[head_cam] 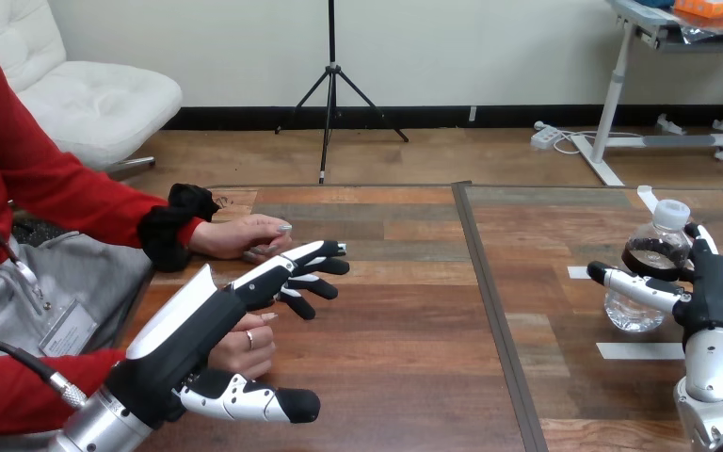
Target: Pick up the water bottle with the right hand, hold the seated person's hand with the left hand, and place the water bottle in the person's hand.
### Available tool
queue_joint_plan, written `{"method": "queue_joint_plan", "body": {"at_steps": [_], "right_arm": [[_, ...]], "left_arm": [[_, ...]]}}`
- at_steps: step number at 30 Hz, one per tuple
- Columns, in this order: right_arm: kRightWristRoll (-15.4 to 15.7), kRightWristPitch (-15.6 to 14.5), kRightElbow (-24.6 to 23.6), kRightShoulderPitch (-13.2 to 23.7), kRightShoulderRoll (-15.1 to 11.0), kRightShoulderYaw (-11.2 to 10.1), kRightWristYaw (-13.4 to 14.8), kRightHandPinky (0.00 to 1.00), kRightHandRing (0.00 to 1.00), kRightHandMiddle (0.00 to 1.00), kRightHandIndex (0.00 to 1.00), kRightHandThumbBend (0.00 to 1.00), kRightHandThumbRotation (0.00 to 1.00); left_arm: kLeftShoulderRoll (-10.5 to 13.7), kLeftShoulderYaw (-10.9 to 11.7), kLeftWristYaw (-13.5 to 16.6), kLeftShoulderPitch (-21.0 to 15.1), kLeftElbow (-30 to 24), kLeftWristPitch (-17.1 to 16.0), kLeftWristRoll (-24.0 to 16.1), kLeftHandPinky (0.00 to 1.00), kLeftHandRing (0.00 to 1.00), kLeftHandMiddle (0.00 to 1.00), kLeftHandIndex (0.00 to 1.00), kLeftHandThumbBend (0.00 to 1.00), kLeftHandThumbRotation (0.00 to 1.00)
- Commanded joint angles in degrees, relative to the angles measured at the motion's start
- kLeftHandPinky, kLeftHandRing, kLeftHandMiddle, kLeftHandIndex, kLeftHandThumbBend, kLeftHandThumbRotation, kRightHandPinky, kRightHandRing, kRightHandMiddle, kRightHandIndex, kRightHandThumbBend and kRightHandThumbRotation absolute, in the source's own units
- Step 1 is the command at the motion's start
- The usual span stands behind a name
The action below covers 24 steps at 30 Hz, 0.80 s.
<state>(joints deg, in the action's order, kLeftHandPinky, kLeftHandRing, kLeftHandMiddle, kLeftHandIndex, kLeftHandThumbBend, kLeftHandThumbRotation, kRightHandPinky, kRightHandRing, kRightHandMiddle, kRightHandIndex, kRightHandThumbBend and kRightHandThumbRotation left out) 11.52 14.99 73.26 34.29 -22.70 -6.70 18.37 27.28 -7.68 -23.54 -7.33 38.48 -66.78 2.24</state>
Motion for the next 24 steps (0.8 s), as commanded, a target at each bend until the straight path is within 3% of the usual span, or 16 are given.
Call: {"method": "queue_joint_plan", "body": {"at_steps": [1, 5, 13, 24], "right_arm": [[-1.31, -0.04, 0.4, 5.66, 0.68, -0.78, 0.96, 0.63, 0.73, 0.77, 0.8, 1.0, 0.12], [-1.55, 0.32, 0.53, 5.69, 0.85, -0.72, 1.34, 0.59, 0.66, 0.7, 0.73, 1.0, 0.05], [-0.78, 1.09, 0.78, 5.52, 0.98, 0.17, 2.22, 0.52, 0.58, 0.61, 0.64, 1.0, 0.01], [-0.65, 0.95, 0.92, 5.39, 0.94, 0.56, 1.95, 0.51, 0.57, 0.6, 0.61, 0.99, 0.0]], "left_arm": [[0.17, 1.63, -0.09, -1.43, -3.2, 0.85, 1.92, 0.63, 0.76, 0.84, 0.89, 1.0, 0.7], [0.27, 1.68, -0.37, -1.22, -3.89, 1.54, 2.25, 0.63, 0.76, 0.84, 0.89, 1.0, 0.7], [-0.25, 1.36, -1.41, -1.17, -3.88, 0.99, 4.05, 0.63, 0.76, 0.84, 0.88, 1.0, 0.69], [-0.51, 1.3, -2.54, -0.24, -5.98, 2.16, 5.2, 0.64, 0.76, 0.83, 0.88, 1.0, 0.68]]}}
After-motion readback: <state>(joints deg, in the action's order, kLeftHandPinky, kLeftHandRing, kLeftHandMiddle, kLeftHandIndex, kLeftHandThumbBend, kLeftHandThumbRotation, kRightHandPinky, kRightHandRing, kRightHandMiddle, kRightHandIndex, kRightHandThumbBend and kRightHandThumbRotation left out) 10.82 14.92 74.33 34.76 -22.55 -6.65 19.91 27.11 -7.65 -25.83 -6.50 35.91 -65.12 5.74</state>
